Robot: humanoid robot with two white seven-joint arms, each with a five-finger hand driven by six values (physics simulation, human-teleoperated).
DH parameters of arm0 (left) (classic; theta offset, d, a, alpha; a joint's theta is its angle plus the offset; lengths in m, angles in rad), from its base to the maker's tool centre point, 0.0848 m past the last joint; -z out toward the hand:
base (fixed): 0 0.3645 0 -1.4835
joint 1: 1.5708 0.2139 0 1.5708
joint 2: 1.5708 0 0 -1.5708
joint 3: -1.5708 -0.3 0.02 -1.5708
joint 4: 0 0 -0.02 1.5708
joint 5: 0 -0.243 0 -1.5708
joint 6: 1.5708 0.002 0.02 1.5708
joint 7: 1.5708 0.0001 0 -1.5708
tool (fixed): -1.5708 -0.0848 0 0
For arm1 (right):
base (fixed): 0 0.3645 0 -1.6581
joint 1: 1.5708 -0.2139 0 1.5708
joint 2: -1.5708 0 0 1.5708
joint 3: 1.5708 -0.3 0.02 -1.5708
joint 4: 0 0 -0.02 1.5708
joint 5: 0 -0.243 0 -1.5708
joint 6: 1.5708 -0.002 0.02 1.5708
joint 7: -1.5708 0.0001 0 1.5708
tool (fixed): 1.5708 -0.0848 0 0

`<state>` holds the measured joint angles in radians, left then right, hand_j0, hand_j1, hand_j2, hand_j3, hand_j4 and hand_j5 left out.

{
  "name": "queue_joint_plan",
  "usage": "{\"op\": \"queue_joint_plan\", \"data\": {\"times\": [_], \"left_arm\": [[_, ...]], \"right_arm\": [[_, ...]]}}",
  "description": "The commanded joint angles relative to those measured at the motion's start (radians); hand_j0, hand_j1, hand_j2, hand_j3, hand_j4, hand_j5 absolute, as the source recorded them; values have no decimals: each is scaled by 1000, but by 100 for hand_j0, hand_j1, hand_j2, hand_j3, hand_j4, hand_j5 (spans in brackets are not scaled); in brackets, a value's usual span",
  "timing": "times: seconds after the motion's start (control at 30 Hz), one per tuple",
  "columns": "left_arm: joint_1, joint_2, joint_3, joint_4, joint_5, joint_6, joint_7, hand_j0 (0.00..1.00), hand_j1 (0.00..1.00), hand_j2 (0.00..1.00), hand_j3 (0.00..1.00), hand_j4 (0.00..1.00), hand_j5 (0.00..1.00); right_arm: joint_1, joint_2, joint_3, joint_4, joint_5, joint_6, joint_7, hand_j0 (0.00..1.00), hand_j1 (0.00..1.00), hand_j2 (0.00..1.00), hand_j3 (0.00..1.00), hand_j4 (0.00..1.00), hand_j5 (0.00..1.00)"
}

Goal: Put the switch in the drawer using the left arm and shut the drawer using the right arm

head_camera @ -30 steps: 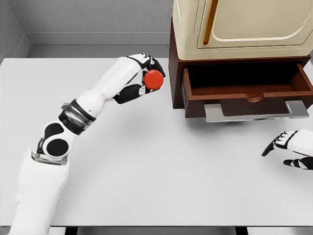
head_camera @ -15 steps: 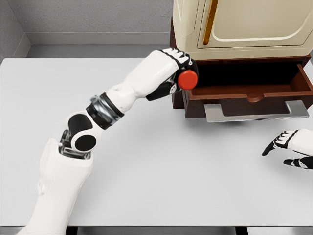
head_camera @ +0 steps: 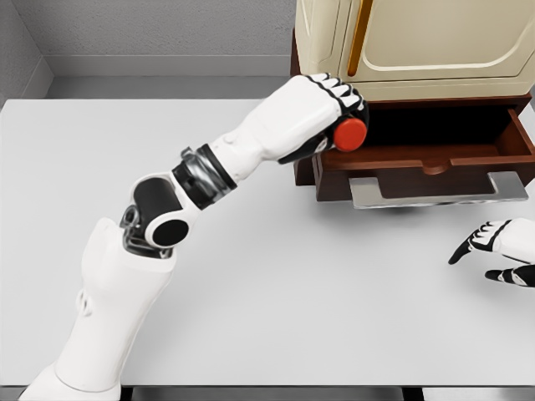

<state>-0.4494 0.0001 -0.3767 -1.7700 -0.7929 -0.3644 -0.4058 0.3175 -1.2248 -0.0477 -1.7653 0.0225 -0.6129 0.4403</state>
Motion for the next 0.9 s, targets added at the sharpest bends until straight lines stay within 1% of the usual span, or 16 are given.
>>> {"op": "queue_joint_plan", "data": {"times": [0.0,0.07,0.2,0.23,0.3,0.33,0.4,0.5,0.6,0.67,0.73,0.87], "left_arm": [[0,0,-8,4,-14,4,1,28,28,28,28,28,28],[-20,0,-10,20,-14,4,1,28,28,28,28,28,28],[-37,0,-11,26,-14,7,1,28,28,28,28,28,28],[-51,0,-14,46,-14,7,1,28,28,28,28,28,28],[-63,0,-33,53,-14,7,2,28,28,28,28,28,28],[-66,0,-48,55,-16,9,2,28,28,28,28,28,28],[-80,0,-54,70,-45,10,2,28,28,28,28,28,28],[-97,0,-59,83,-52,10,2,28,28,28,28,28,28],[-123,0,-67,101,-57,12,2,28,28,28,28,28,28],[-123,0,-85,99,-57,12,2,27,27,27,27,27,27],[-137,0,-88,99,-58,13,2,27,27,27,27,27,27],[-172,0,-94,136,-58,13,2,27,27,27,27,27,27]], "right_arm": [[0,-5,0,0,-15,2,5,67,67,67,67,67,67],[0,-5,0,0,-15,2,9,67,67,67,67,67,67],[2,-13,0,0,-27,2,21,67,67,67,67,67,67],[3,-13,0,0,-29,2,24,67,67,67,67,67,67],[3,-27,2,0,-47,2,29,67,67,67,67,67,67],[3,-35,8,0,-68,2,54,67,67,67,67,67,67],[3,-55,23,0,-99,2,86,67,67,67,67,67,67],[5,-58,25,0,-131,2,133,67,67,67,67,67,67],[3,-56,25,0,-136,2,136,67,67,67,67,67,67],[3,-56,25,0,-136,2,135,67,67,67,67,67,67],[2,-55,25,0,-142,2,133,67,67,67,67,67,67],[2,-55,23,0,-213,2,123,67,67,67,67,67,67]]}}
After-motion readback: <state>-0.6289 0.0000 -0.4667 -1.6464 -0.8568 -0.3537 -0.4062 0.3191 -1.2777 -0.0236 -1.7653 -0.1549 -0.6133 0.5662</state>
